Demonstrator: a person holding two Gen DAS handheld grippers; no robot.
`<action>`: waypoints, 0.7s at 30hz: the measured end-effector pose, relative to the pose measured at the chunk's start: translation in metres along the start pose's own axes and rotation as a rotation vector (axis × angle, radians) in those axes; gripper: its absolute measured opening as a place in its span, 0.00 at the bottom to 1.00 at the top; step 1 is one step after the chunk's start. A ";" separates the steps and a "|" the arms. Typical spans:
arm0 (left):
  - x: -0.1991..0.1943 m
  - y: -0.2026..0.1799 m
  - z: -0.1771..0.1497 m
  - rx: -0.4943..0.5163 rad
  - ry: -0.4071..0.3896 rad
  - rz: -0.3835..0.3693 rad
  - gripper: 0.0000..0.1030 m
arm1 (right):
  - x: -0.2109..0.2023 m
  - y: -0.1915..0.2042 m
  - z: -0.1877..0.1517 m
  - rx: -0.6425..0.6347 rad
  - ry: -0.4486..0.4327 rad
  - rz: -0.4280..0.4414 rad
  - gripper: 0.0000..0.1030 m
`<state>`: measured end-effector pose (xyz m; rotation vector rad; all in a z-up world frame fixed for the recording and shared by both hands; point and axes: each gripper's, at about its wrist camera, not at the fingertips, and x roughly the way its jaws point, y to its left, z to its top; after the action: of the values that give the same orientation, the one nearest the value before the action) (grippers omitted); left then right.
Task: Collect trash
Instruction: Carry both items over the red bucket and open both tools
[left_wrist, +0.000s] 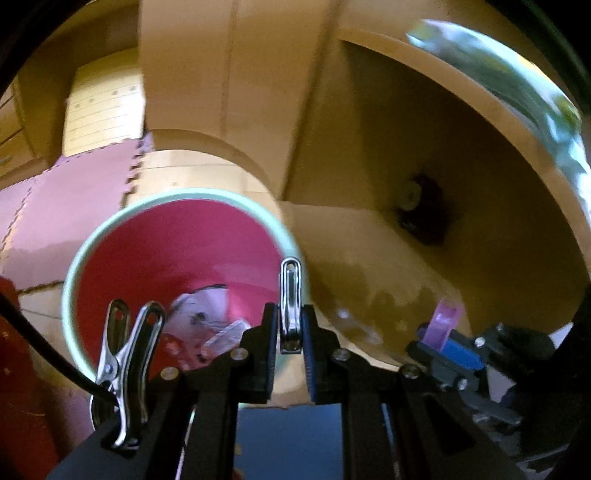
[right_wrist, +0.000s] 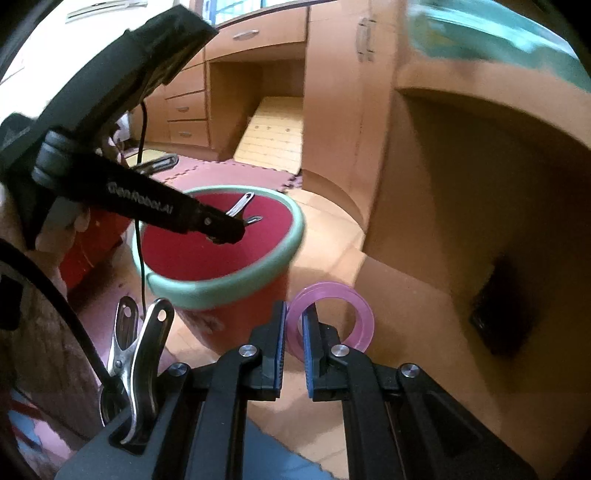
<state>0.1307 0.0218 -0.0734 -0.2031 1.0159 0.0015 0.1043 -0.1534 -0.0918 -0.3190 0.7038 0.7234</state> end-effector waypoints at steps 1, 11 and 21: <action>0.000 0.010 -0.001 -0.010 -0.002 0.016 0.13 | 0.005 0.004 0.006 -0.005 0.000 0.008 0.09; 0.027 0.084 -0.005 -0.168 0.073 0.047 0.13 | 0.061 0.047 0.060 -0.083 0.011 0.093 0.09; 0.045 0.117 -0.011 -0.233 0.130 0.024 0.13 | 0.102 0.063 0.075 -0.096 0.085 0.149 0.09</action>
<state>0.1338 0.1301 -0.1368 -0.4079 1.1471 0.1307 0.1502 -0.0206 -0.1087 -0.3896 0.7803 0.8911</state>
